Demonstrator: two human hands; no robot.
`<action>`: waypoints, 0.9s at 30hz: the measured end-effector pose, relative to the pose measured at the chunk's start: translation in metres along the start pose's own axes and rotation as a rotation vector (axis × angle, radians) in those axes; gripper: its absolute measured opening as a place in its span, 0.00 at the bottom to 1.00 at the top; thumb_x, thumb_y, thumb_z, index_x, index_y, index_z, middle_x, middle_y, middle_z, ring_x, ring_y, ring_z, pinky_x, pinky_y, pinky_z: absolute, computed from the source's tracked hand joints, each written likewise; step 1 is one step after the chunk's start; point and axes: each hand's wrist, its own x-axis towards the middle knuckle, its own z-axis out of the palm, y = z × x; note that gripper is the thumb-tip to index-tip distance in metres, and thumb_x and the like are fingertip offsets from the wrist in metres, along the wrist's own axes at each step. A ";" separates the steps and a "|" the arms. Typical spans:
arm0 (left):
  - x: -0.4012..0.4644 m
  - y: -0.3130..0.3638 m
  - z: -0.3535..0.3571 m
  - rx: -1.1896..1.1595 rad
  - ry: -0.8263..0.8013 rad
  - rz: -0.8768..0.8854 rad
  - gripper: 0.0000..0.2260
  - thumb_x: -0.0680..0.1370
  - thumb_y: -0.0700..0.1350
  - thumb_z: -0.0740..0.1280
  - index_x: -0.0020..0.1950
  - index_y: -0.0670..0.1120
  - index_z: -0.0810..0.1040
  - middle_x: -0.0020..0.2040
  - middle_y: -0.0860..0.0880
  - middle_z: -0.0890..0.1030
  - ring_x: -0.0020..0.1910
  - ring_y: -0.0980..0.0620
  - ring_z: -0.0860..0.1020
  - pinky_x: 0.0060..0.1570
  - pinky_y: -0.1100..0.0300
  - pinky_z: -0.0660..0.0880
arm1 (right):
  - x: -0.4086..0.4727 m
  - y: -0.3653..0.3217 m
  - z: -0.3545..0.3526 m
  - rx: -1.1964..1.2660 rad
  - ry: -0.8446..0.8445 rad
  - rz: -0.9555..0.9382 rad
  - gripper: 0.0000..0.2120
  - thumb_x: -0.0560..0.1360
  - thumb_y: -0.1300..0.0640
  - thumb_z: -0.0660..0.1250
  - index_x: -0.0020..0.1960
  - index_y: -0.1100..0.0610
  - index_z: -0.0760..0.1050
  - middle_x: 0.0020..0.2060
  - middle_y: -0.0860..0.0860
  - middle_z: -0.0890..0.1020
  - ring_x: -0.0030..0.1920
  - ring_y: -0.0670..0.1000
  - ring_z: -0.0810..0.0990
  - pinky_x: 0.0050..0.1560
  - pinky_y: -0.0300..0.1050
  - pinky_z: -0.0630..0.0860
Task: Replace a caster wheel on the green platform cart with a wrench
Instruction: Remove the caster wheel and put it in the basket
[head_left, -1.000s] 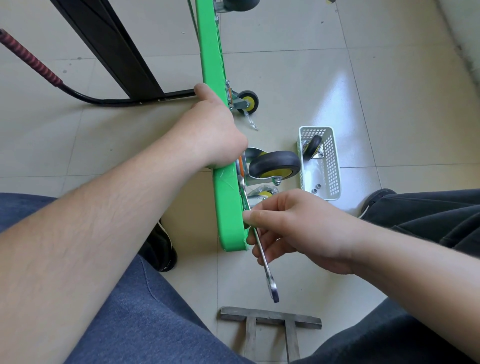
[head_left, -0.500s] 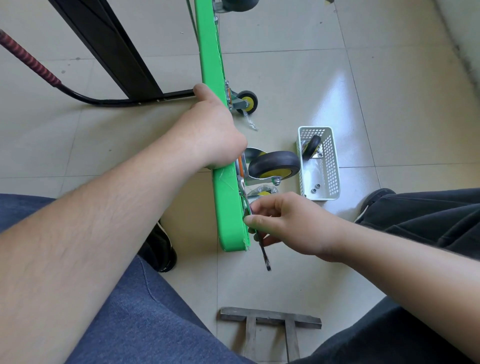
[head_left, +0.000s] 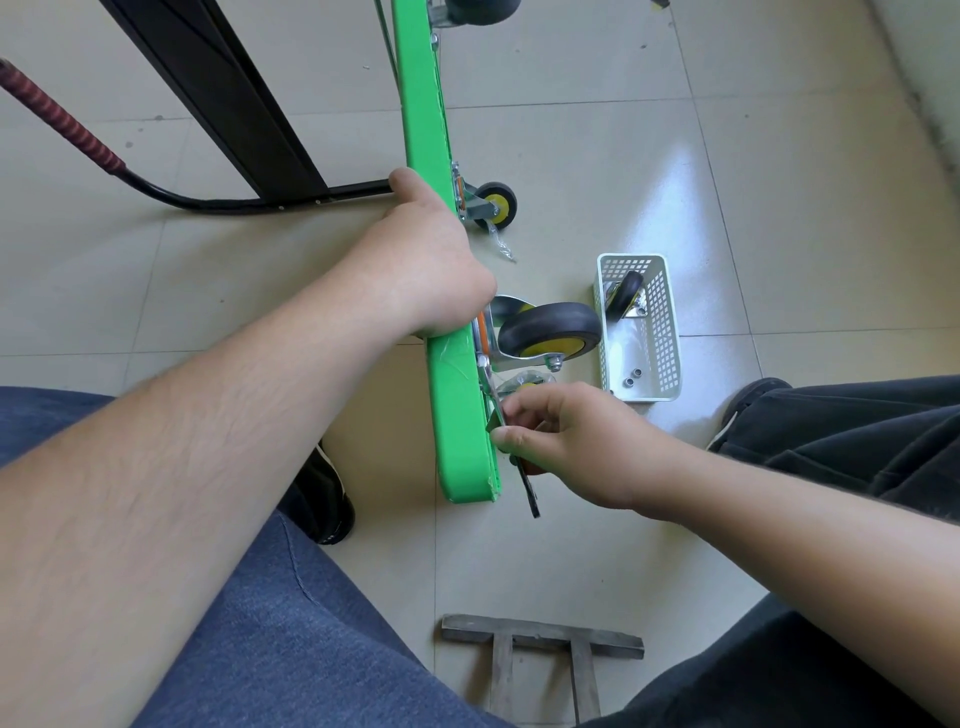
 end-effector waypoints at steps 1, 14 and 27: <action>0.000 0.001 0.000 -0.003 -0.010 -0.006 0.32 0.79 0.43 0.66 0.77 0.34 0.55 0.47 0.40 0.77 0.33 0.47 0.70 0.26 0.59 0.59 | -0.001 -0.001 0.000 0.003 -0.011 0.015 0.08 0.80 0.50 0.71 0.45 0.54 0.79 0.37 0.52 0.80 0.39 0.49 0.78 0.56 0.60 0.81; -0.003 0.006 -0.004 0.106 -0.089 0.021 0.30 0.81 0.41 0.62 0.77 0.32 0.51 0.64 0.29 0.77 0.37 0.44 0.71 0.23 0.57 0.58 | -0.026 -0.015 -0.006 0.111 -0.110 0.200 0.13 0.81 0.54 0.70 0.46 0.64 0.80 0.43 0.63 0.86 0.39 0.57 0.87 0.50 0.59 0.85; 0.002 0.003 0.000 0.021 -0.092 -0.018 0.34 0.80 0.42 0.63 0.78 0.32 0.48 0.47 0.38 0.78 0.30 0.51 0.66 0.19 0.58 0.57 | -0.041 -0.049 -0.015 0.472 -0.222 0.285 0.11 0.82 0.58 0.67 0.47 0.65 0.79 0.39 0.60 0.82 0.37 0.57 0.81 0.38 0.44 0.82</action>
